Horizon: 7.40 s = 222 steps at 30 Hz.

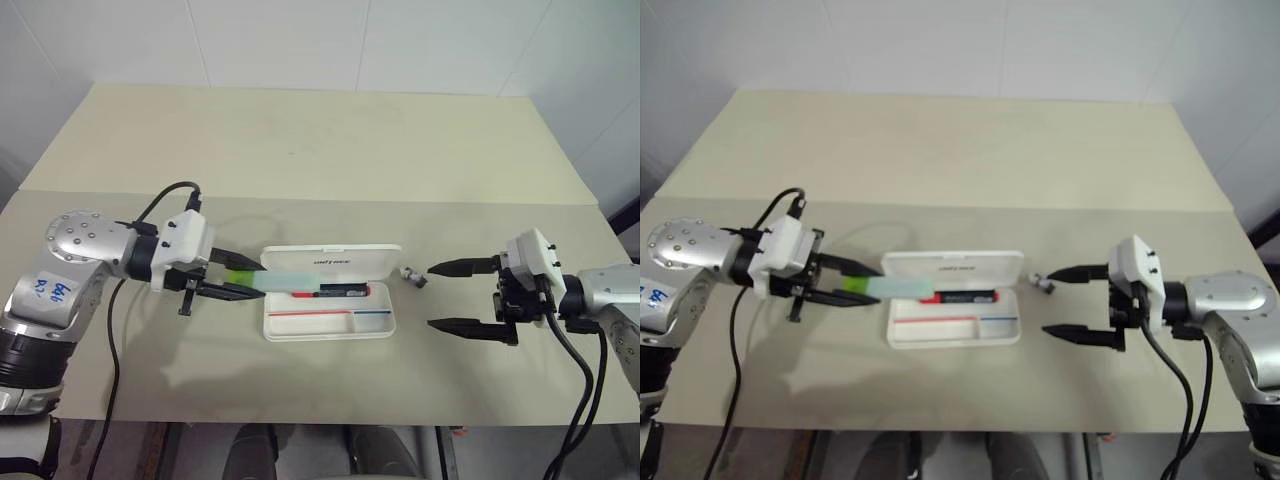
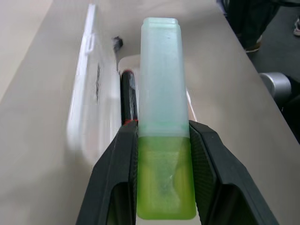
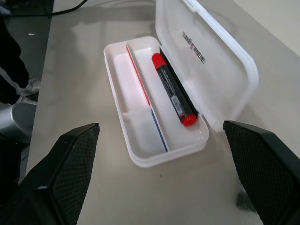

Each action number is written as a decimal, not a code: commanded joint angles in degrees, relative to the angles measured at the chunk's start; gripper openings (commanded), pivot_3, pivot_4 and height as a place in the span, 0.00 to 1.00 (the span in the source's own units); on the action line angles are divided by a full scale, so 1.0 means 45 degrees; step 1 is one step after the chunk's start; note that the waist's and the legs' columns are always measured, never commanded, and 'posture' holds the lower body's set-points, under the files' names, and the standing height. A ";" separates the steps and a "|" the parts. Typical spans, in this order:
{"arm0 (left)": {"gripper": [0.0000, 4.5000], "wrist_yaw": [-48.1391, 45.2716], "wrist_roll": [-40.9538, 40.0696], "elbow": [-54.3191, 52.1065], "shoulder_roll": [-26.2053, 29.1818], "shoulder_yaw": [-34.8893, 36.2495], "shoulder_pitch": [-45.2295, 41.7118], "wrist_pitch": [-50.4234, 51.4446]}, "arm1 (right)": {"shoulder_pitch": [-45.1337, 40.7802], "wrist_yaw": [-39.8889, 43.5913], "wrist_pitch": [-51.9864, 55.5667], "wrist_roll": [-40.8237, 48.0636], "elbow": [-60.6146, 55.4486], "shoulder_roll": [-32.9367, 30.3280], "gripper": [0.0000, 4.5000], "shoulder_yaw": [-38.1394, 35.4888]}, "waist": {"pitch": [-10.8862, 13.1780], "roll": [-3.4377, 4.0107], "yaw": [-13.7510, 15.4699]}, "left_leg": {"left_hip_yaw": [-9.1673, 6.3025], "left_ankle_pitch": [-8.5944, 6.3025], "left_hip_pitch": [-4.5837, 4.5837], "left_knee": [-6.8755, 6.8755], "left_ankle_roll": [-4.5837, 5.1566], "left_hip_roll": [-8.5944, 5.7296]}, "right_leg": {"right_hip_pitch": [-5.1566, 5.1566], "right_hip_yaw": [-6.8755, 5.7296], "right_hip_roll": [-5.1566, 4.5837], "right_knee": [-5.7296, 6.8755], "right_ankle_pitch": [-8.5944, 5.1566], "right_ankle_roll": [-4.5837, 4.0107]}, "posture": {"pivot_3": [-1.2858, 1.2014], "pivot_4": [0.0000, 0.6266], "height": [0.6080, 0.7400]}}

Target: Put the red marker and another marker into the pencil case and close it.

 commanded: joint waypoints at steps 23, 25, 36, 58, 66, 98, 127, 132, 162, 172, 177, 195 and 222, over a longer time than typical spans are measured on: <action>0.24 0.2638 0.3277 -0.3444 -0.0872 -0.3387 -0.0260 0.4687 | 0.1476 0.0563 -0.1144 0.0476 0.0571 0.0339 1.00 -0.1215 | 0.0001 -0.0002 0.0008 | -0.0007 0.0000 0.0009 0.0019 0.0005 -0.0026 | 0.0030 0.0029 -0.0007 -0.0016 0.0018 0.0037 | 0.52 0.24 1.00; 0.24 0.2670 0.3360 -0.3531 -0.0925 -0.3400 -0.0248 0.4808 | 0.1472 0.0516 -0.1136 0.0459 0.0549 0.0341 1.00 -0.1202 | 0.0001 -0.0002 0.0017 | -0.0008 0.0000 0.0008 0.0018 0.0005 -0.0027 | 0.0029 0.0028 -0.0008 -0.0016 0.0018 0.0038 | 0.52 0.24 1.00; 0.24 0.3116 0.3640 -0.3708 -0.1388 -0.3480 -0.0250 0.5312 | 0.1439 0.0285 -0.1078 0.0362 0.0418 0.0424 1.00 -0.1098 | 0.0001 -0.0002 0.0018 | -0.0009 0.0000 0.0009 0.0019 0.0005 -0.0027 | 0.0030 0.0028 -0.0008 -0.0014 0.0018 0.0038 | 0.52 0.24 1.00; 0.99 0.2510 0.1145 -0.3727 -0.2674 -0.0692 0.0703 0.3412 | -0.2058 -0.0860 -0.2613 -0.3013 0.5278 0.0929 1.00 0.1288 | 0.0001 -0.0001 -0.0050 | 0.0006 0.0001 0.0016 0.0031 0.0006 -0.0031 | 0.0028 0.0038 -0.0021 -0.0013 0.0025 0.0043 | 0.52 0.24 1.00; 0.99 0.1076 0.0007 -0.3310 -0.2093 0.0806 0.1882 0.1976 | -0.3899 -0.0911 -0.2625 -0.3738 0.7787 0.2164 1.00 0.2201 | 0.0003 0.0003 -0.0080 | 0.0005 0.0001 0.0019 0.0018 0.0006 -0.0029 | 0.0027 0.0036 -0.0020 -0.0012 0.0024 0.0041 | 0.52 0.24 1.00; 1.00 0.0703 -0.0378 -0.1896 -0.1739 0.2067 0.2410 0.0238 | -0.3550 -0.1874 -0.3221 -0.3405 0.6454 0.2270 0.09 0.1014 | 0.0005 0.0010 -0.0090 | 0.0002 0.0000 0.0018 0.0012 0.0006 -0.0028 | 0.0028 0.0027 -0.0021 -0.0012 0.0024 0.0043 | 0.52 0.24 1.00; 1.00 0.0588 -0.0172 -0.0474 -0.1966 0.2203 0.3095 -0.1052 | -0.2099 -0.0537 -0.0957 -0.2403 -0.0079 0.1372 0.09 0.4157 | 0.0008 0.0012 -0.0063 | -0.0001 -0.0013 0.0005 -0.0005 0.0004 -0.0017 | 0.0008 0.0015 -0.0020 -0.0027 0.0009 0.0018 | 0.52 0.24 1.00; 1.00 0.0706 -0.0175 -0.0578 -0.1919 0.2239 0.3232 -0.1044 | -0.2284 -0.0310 -0.1402 -0.2797 0.0551 0.1658 0.09 0.4541 | 0.0008 0.0012 -0.0056 | -0.0002 -0.0016 0.0002 -0.0005 0.0002 -0.0016 | 0.0008 0.0011 -0.0021 -0.0027 0.0006 0.0014 | 0.52 0.24 1.00; 1.00 0.1784 0.0916 0.0918 -0.1935 0.2150 0.2382 -0.1372 | -0.0652 0.1283 -0.0546 0.1204 -0.0120 0.1592 0.99 0.1290 | 0.0008 0.0011 -0.0019 | -0.0008 -0.0017 0.0006 0.0001 0.0001 -0.0017 | 0.0022 0.0002 -0.0020 -0.0023 0.0005 0.0014 | 0.52 0.24 1.00; 0.57 0.2479 0.2361 0.3556 -0.2143 0.1614 0.0360 -0.1939 | -0.0636 0.0970 -0.1084 0.0876 0.1004 0.1554 1.00 0.0300 | 0.0008 0.0011 -0.0034 | -0.0005 -0.0017 0.0008 0.0004 0.0001 -0.0020 | 0.0020 0.0007 -0.0017 -0.0022 0.0010 0.0023 | 0.52 0.24 1.00; 0.21 0.1841 0.2615 0.4740 -0.2200 0.1300 -0.0582 -0.2470 | -0.0583 0.0745 -0.1184 0.1014 0.1058 0.1630 1.00 -0.0046 | 0.0008 0.0011 -0.0031 | -0.0003 -0.0017 0.0005 -0.0004 0.0000 -0.0021 | 0.0016 0.0007 -0.0017 -0.0022 0.0009 0.0024 | 0.52 0.24 1.00; 0.00 -0.1502 0.4160 1.2576 -0.4643 -0.0290 -0.5738 -0.6827 | -0.0761 0.0759 -0.1388 0.2260 0.2010 0.2208 1.00 -0.1697 | 0.0009 0.0010 0.0015 | -0.0004 -0.0017 -0.0009 0.0007 0.0000 -0.0028 | 0.0015 0.0009 -0.0009 -0.0024 0.0018 0.0041 | 0.52 0.24 1.00; 0.00 -0.4014 0.1806 0.5408 -0.4139 -0.3072 -0.3298 -0.4036 | 0.0369 0.1504 -0.1961 0.1960 0.2320 0.1265 1.00 -0.2444 | 0.0008 0.0012 -0.0004 | -0.0010 -0.0017 0.0001 0.0025 0.0001 -0.0028 | 0.0033 0.0022 -0.0010 -0.0013 0.0019 0.0056 | 0.52 0.24 1.00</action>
